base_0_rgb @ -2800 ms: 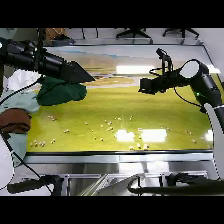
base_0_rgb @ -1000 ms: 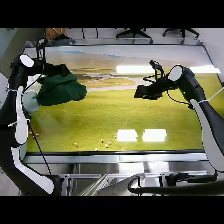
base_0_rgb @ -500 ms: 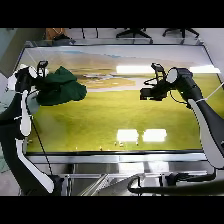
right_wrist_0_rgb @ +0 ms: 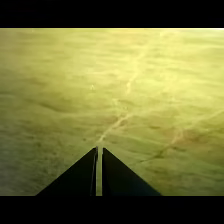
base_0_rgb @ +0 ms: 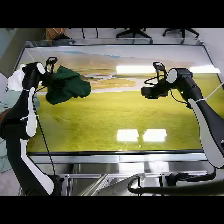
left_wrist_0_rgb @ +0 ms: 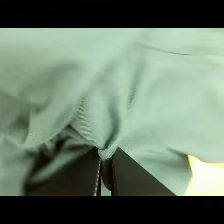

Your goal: Fold the shirts.

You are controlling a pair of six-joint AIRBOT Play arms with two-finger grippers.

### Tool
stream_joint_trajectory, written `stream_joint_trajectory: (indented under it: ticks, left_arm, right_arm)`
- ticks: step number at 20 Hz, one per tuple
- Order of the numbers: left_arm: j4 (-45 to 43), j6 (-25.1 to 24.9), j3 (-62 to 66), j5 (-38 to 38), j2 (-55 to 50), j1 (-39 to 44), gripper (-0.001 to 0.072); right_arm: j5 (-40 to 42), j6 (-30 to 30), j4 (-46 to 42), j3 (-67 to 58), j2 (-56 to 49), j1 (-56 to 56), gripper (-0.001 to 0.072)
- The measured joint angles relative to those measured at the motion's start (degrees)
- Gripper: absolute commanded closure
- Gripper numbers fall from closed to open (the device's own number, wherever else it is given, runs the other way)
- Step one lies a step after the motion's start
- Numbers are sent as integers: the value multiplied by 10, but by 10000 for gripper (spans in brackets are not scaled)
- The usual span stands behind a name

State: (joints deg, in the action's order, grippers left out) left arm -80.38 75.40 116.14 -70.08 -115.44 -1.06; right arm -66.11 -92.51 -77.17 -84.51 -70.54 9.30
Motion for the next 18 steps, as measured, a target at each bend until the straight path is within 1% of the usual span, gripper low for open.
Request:
stream_joint_trajectory:
  ticks: [1,2,5,8,12,15,16,17,18]
  left_arm:
    - [34,-5,-5,-1,18,11,697]
    - [71,-10,-12,-5,38,25,697]
    - [148,-21,-49,-17,103,73,698]
    - [208,-26,-128,-20,166,135,697]
    - [256,-28,-230,7,217,219,694]
    - [269,-26,-264,30,227,264,686]
    - [271,-21,-266,32,229,272,393]
    - [275,-13,-264,33,230,277,72]
    - [276,-3,-256,32,231,279,39]
  right_arm:
    - [3,0,0,0,-1,-3,652]
    - [6,0,0,0,-1,-6,692]
    - [6,2,0,0,3,-18,692]
    - [-27,2,0,0,20,-46,693]
    - [-91,5,-4,9,62,-99,693]
    - [-116,9,-3,50,108,-133,693]
    - [-120,13,-3,68,123,-142,692]
    - [-124,17,-3,86,139,-151,693]
    - [-127,19,-3,101,152,-157,693]
